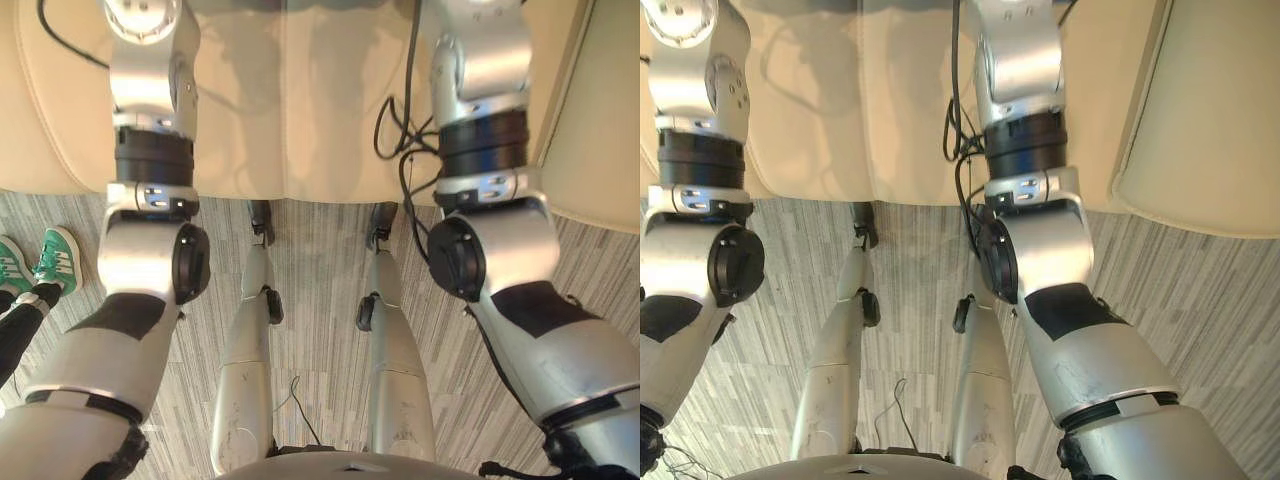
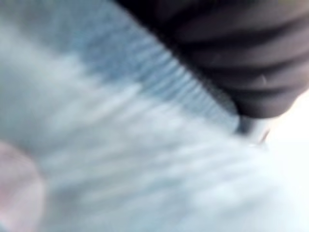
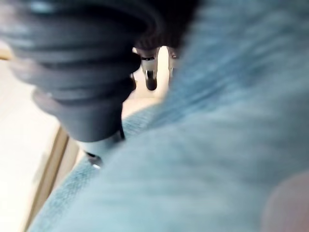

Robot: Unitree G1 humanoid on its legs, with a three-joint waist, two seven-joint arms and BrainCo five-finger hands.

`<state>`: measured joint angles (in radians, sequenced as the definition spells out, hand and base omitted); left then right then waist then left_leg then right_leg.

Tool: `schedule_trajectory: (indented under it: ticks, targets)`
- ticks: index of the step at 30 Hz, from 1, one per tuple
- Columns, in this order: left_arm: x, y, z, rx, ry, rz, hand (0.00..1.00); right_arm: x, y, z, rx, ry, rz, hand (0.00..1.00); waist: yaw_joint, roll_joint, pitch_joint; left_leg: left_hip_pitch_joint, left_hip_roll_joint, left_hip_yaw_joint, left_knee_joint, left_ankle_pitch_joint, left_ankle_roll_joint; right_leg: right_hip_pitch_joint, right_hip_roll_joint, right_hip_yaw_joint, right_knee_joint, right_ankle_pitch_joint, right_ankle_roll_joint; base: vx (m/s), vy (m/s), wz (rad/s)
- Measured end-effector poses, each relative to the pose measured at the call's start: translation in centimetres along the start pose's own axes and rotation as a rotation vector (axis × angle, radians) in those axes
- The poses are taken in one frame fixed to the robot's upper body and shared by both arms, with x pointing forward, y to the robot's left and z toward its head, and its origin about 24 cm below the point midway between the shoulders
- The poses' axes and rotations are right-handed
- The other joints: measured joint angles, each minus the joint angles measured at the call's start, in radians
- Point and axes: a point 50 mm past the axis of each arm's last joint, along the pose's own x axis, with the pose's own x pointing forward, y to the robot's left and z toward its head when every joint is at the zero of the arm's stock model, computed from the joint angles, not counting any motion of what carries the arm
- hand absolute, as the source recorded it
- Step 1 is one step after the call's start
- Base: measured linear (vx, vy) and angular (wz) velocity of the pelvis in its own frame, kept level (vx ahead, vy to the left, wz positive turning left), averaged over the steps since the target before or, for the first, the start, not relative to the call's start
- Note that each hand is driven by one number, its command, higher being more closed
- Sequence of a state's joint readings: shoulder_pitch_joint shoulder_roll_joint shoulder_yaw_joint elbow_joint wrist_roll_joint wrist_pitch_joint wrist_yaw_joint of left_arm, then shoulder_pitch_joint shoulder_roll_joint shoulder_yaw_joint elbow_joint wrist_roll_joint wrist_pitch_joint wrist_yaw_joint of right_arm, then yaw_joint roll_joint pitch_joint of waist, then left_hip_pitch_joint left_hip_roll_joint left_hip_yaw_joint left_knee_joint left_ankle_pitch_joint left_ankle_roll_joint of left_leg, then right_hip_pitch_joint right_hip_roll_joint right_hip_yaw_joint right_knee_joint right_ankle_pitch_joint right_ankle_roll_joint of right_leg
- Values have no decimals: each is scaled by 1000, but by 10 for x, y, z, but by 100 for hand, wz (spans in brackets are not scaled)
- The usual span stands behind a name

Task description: Pick up cushions and gather them together orderly.

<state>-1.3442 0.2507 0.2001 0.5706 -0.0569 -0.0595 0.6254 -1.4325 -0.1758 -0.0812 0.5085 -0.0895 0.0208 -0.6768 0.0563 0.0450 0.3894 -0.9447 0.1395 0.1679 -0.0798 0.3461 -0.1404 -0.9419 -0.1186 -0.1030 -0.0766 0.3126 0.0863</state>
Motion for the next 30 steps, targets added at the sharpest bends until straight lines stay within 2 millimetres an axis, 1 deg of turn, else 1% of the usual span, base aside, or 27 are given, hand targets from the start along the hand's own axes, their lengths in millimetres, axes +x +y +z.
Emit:
schedule_trajectory:
  ticks: [2, 3, 4, 7, 9, 13, 15, 16, 18, 21, 22, 24, 26, 27, 28, 29, 30]
  targets:
    - [-7, 14, -23, 36, 70, 7, 0, -11, -1, -20, -28, 53, 57, 0, 0, 0, 0, -17, 10, 3, 0, 0, 0, -33, 10, 3, 26, -4, -5, 2, 39, -13]
    - [-8, 17, -27, 36, 82, 15, 0, -13, -1, -23, -32, 61, 67, 0, 0, 0, 0, -19, 11, 5, 0, 0, 0, -37, 11, 4, 32, -6, -8, -3, 45, -13]
    - [-11, 26, -36, 41, 112, 34, 0, -19, -1, -32, -49, 78, 104, 0, -1, 0, 0, -17, 14, 10, 0, 0, 0, -42, 13, 8, 43, -13, -9, -7, 39, -8]
    - [-14, 33, -43, 59, 128, 41, 0, -27, -2, -36, -70, 59, 155, 0, -2, 0, 0, -9, 19, 28, 0, -3, -3, -62, 14, 13, 95, -38, -9, -13, 35, -5]
    - [-16, 38, -47, 68, 133, 35, 0, -32, -6, -40, -77, 55, 174, 0, -5, 0, 0, -3, 21, 34, 0, -12, -13, -77, 13, 18, 137, -58, -10, -24, 34, -3]
    - [-25, 61, -66, 134, 169, 35, 0, -46, -13, -62, -122, 115, 217, 0, -4, 0, 0, 31, 22, 58, -1, -27, -25, -75, 9, 41, 179, -79, -7, -16, 9, -7]
    - [-27, 67, -70, 150, 177, 41, 0, -50, -14, -67, -134, 124, 237, 0, -5, 0, 0, 41, 23, 61, -1, -27, -25, -75, 10, 43, 193, -87, -8, -3, -5, -3]
    - [-27, 70, -72, 150, 184, 43, 0, -53, -20, -68, -145, 113, 250, 0, -5, 0, 0, 49, 26, 61, 0, -24, -21, -73, 11, 42, 210, -97, -9, 0, 0, 0]
    - [-28, 73, -74, 150, 190, 44, 0, -54, -23, -69, -144, 112, 255, 0, -5, 0, 0, 57, 27, 61, 0, -24, -20, -70, 12, 41, 223, -104, -10, 0, 0, 0]
    - [-32, 87, -81, 171, 211, 44, 0, -58, -30, -69, -130, 112, 258, 0, -8, -1, 0, 95, 28, 63, 0, -21, -18, -49, 13, 41, 259, -127, -14, -31, -39, 0]
    - [-35, 96, -80, 179, 195, 45, 0, -61, -38, -67, -133, 92, 257, 0, -10, -1, 1, 123, 30, 65, 0, -21, -18, -28, 14, 40, 272, -138, -17, -26, -34, 1]
    - [-36, 102, -78, 183, 176, 47, 0, -62, -45, -66, -145, 74, 260, 0, -9, -1, 1, 143, 31, 66, 0, -21, -18, -8, 15, 38, 278, -144, -17, -30, -40, 0]
    - [-37, 119, -69, 211, 115, 58, 0, -65, -61, -59, -176, 15, 260, 0, -7, -1, 1, 188, 35, 75, 0, -42, -2, 32, 18, 38, 285, -155, -18, -40, -55, -5]
    - [-37, 123, -67, 213, 102, 63, 0, -66, -65, -57, -189, -3, 261, 0, -7, -1, 1, 195, 35, 77, 0, -47, 4, 38, 19, 38, 286, -157, -18, -27, -51, -2]
    - [-40, 134, -62, 219, 74, 75, 0, -71, -76, -54, -225, -40, 259, 0, -9, -1, 1, 216, 34, 78, 0, -40, 12, 58, 18, 38, 288, -162, -18, -26, -62, 2]
    - [-48, 146, -61, 235, 61, 81, 0, -79, -93, -57, -252, -36, 241, 0, -9, -1, 2, 251, 33, 77, 0, -38, 14, 93, 17, 36, 291, -169, -17, -21, -65, 3]
    - [-53, 153, -63, 247, 70, 80, 0, -83, -99, -59, -261, -28, 237, 0, -8, -1, 2, 266, 33, 77, 0, -39, 14, 108, 17, 35, 292, -172, -18, -4, -72, 3]
